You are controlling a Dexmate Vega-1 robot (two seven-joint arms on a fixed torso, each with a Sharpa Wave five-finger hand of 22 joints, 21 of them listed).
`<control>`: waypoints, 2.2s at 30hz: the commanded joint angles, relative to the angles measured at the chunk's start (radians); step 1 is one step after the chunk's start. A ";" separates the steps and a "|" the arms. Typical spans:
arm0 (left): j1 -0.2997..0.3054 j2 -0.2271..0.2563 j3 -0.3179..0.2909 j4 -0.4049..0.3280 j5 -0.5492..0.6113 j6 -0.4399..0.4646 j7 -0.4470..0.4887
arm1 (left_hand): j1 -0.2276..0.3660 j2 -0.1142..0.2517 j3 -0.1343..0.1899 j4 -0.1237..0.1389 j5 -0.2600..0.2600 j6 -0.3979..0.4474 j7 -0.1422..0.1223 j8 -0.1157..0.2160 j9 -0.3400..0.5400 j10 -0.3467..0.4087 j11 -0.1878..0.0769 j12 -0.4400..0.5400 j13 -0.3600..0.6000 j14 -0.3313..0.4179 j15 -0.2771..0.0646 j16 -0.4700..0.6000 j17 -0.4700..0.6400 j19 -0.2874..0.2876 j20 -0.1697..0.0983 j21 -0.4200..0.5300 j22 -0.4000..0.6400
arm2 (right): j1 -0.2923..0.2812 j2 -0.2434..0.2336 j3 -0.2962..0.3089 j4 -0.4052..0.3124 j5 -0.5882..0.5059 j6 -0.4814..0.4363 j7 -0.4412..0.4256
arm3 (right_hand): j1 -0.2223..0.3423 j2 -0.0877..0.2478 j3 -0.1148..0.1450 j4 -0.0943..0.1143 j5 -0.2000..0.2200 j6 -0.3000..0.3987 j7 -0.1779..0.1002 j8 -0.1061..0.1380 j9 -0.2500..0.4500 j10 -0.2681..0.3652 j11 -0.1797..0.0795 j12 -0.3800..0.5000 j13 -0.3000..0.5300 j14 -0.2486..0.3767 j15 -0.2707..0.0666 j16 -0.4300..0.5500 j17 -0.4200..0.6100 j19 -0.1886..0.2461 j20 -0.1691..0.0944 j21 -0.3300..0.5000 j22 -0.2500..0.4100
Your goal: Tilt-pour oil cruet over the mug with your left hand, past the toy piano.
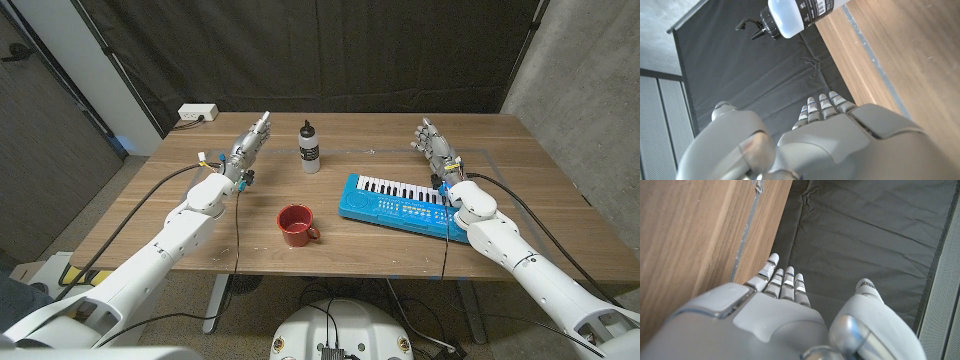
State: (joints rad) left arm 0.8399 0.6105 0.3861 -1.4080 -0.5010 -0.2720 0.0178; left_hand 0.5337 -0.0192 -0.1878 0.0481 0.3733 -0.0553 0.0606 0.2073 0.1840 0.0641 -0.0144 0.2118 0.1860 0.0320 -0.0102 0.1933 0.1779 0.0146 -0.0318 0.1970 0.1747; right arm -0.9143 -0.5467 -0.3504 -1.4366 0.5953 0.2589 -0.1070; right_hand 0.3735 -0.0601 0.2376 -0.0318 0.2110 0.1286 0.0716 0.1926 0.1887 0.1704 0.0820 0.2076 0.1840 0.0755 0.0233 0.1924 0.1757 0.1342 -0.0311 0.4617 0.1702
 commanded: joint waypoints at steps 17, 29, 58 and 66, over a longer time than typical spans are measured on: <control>-0.068 0.086 0.074 0.022 0.276 -0.002 0.055 | 0.178 0.000 0.017 -0.091 0.007 0.144 -0.045 0.034 0.004 0.121 -0.056 0.023 0.002 0.125 -0.055 0.018 0.001 0.100 -0.051 0.027 0.004 | -0.051 -0.017 0.030 -0.139 -0.062 -0.050 -0.157 | 0.016 0.006 0.000 -0.011 0.005 0.016 0.007 0.009 0.001 0.013 0.001 0.011 0.001 0.010 0.007 0.005 0.005 0.011 -0.043 -0.010 0.004; -0.095 0.100 0.119 0.019 0.412 0.011 0.098 | 0.237 0.001 0.021 -0.118 0.008 0.190 -0.079 0.036 0.005 0.156 -0.081 0.021 0.002 0.162 -0.076 0.016 0.001 0.136 -0.056 0.031 0.006 | -0.050 -0.006 0.030 -0.147 -0.067 -0.046 -0.163 | 0.018 0.010 -0.001 -0.013 0.004 0.022 0.003 0.010 0.001 0.019 0.000 0.013 0.002 0.016 0.006 0.006 0.006 0.014 -0.041 -0.014 0.004; -0.197 0.020 0.233 0.125 0.542 0.059 0.102 | 0.272 0.025 0.011 -0.121 0.006 0.218 -0.233 0.015 0.007 0.166 -0.074 0.007 0.008 0.156 -0.064 0.003 0.006 0.103 -0.005 0.012 0.009 | -0.074 -0.011 0.037 -0.153 -0.051 -0.057 -0.158 | 0.024 0.016 -0.002 -0.018 0.004 0.025 -0.003 0.009 0.001 0.028 -0.002 0.015 0.002 0.027 0.004 0.008 0.006 0.026 -0.039 -0.021 0.005; -0.230 0.003 0.266 0.149 0.578 0.046 0.096 | 0.282 0.030 0.008 -0.123 0.004 0.253 -0.203 0.021 0.007 0.158 -0.093 0.000 0.008 0.162 -0.069 0.002 0.005 0.112 -0.010 0.013 0.009 | -0.082 -0.008 0.038 -0.153 -0.057 -0.038 -0.160 | 0.025 0.017 -0.003 -0.019 0.003 0.029 -0.006 0.010 0.001 0.031 -0.001 0.015 0.002 0.033 0.002 0.009 0.007 0.032 -0.040 -0.023 0.005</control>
State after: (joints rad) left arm 0.6505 0.6396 0.6117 -1.3000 0.0391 -0.2098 0.1232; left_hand 0.8069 0.0126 -0.1720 -0.0775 0.3752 0.1833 -0.1479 0.2217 0.1886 0.2266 -0.1015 0.2125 0.1905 0.1878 -0.0374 0.1956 0.1794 0.1176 -0.0357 0.2067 0.1793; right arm -0.9863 -0.5606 -0.3140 -1.5958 0.5387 0.1997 -0.2659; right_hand 0.3906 -0.0428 0.2319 -0.0457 0.2108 0.1501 0.0714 0.1966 0.1861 0.1935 0.0799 0.2153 0.1837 0.0972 0.0260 0.1963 0.1791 0.1569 -0.0393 0.4398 0.1699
